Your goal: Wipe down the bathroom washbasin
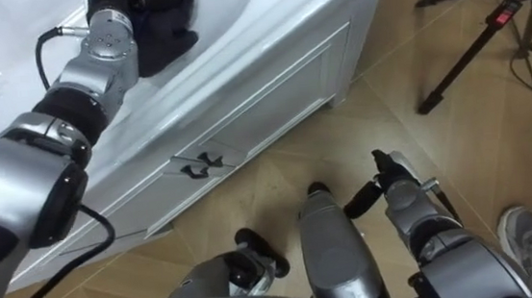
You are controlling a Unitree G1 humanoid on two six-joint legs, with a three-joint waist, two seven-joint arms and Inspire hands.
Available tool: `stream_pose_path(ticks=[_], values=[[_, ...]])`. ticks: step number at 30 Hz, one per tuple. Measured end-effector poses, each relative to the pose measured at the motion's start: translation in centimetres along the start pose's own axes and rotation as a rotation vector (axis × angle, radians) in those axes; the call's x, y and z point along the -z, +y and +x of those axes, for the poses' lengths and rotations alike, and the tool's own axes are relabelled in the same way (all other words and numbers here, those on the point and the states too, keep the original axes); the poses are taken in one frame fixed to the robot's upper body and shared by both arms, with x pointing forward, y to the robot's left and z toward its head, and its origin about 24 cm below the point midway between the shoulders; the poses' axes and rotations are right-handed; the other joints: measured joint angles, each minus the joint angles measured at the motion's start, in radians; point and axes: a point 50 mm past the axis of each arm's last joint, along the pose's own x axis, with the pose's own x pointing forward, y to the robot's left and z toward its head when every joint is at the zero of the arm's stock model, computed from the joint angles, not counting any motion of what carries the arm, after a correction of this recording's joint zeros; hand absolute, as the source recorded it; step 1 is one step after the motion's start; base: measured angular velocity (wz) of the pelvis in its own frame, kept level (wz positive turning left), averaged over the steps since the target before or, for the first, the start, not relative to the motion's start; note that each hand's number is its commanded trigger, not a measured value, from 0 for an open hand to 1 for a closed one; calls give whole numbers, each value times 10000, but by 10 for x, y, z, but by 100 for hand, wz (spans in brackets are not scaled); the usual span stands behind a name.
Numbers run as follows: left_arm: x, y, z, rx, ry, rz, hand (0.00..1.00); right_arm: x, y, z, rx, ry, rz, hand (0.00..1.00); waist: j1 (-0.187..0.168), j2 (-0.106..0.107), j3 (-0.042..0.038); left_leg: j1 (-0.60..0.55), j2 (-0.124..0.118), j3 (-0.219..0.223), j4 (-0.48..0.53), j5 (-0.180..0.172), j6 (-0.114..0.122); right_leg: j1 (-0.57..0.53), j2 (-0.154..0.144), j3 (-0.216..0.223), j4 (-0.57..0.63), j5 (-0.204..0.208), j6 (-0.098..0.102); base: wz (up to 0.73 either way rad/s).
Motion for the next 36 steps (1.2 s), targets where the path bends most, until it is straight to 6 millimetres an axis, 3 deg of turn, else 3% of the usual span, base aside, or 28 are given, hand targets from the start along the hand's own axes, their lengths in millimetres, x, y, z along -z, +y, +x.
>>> stream_pose_path(ticks=[10,20,26,32,35,36], values=[[-14,-23,-6,741,-555,-380,100,3,1,-1,-66,-111,-196,0,22,57,-26,-40,-7,-162,-20,-12,28,315,-42,-345,-382,87,42,10],[-19,-32,-9,1211,-757,-397,100,5,0,-1,-59,-62,-132,0,19,113,-30,88,-20,-223,-16,-10,29,454,-74,-388,-345,74,43,1],[-18,-32,-9,1321,-785,-290,100,8,-6,-1,65,9,-37,0,18,280,-29,174,-12,-140,-35,-8,31,486,-86,-379,-305,68,32,-1],[-17,-27,-7,1204,-916,216,100,19,-7,-2,-102,479,1722,0,61,278,-25,234,-24,-97,-31,-6,25,440,-88,-319,-144,-14,3,-2],[-12,-20,-6,1062,-909,604,100,34,-8,-4,-340,1200,4077,0,84,230,-2,346,-29,59,-71,-11,10,427,-66,-158,-46,-54,6,-12],[-8,-16,-4,978,-856,980,100,42,-5,-5,-487,1536,4866,0,80,123,-4,449,-49,118,-87,-22,-7,448,-78,-109,51,-115,-9,-12]])
